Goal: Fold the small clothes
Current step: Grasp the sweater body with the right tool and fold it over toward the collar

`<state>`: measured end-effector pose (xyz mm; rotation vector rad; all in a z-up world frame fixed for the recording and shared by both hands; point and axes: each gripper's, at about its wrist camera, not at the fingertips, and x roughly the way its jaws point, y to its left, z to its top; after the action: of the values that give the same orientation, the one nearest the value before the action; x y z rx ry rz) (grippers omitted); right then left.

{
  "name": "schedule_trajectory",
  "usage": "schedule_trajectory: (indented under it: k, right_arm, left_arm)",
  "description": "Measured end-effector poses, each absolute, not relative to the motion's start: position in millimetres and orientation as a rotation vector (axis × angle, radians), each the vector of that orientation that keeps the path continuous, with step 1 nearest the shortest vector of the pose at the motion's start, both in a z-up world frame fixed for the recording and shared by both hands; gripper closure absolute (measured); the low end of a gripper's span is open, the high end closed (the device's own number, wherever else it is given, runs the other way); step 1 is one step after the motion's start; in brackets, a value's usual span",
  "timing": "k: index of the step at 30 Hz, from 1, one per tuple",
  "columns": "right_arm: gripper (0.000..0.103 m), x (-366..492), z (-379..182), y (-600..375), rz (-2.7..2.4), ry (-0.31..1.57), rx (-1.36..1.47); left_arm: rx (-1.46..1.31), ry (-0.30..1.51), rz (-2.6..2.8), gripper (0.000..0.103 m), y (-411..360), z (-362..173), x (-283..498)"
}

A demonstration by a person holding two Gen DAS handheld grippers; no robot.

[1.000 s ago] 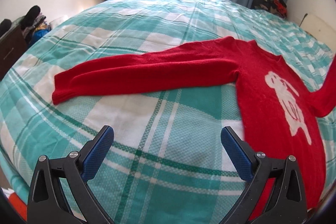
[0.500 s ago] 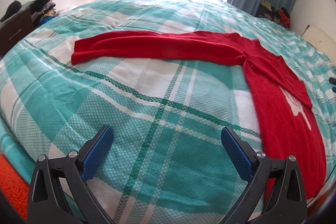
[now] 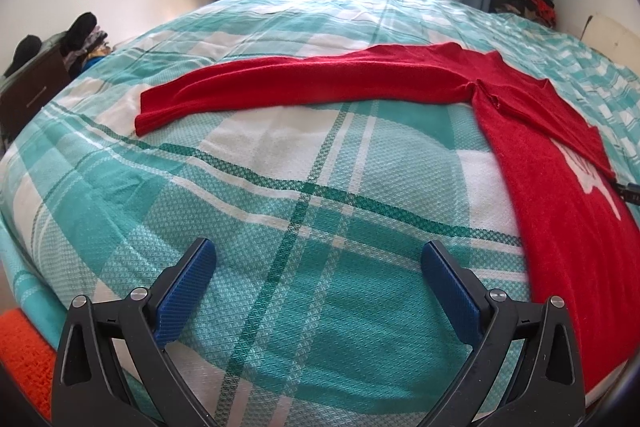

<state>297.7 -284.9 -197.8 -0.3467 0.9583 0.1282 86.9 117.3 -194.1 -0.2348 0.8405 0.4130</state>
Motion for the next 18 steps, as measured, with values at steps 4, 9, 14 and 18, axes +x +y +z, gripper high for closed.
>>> schedule_trajectory:
  k: [4, 9, 14, 18]
  right_arm:
    - [0.028, 279, -181, -286, 0.163, 0.948, -0.372]
    - [0.028, 263, -128, -277, 0.234, 0.837, -0.244]
    - [0.029, 291, -123, -227, 0.436, 0.871, -0.059]
    - [0.032, 316, -201, -210, 0.459, 1.196, 0.008]
  left_arm:
    - [-0.230, 0.841, 0.412, 0.001, 117, -195, 88]
    - [-0.214, 0.840, 0.418, 0.000, 114, -198, 89]
    - [-0.198, 0.838, 0.434, 0.000, 112, -200, 90]
    - [-0.200, 0.843, 0.431, 0.000, 112, -201, 89]
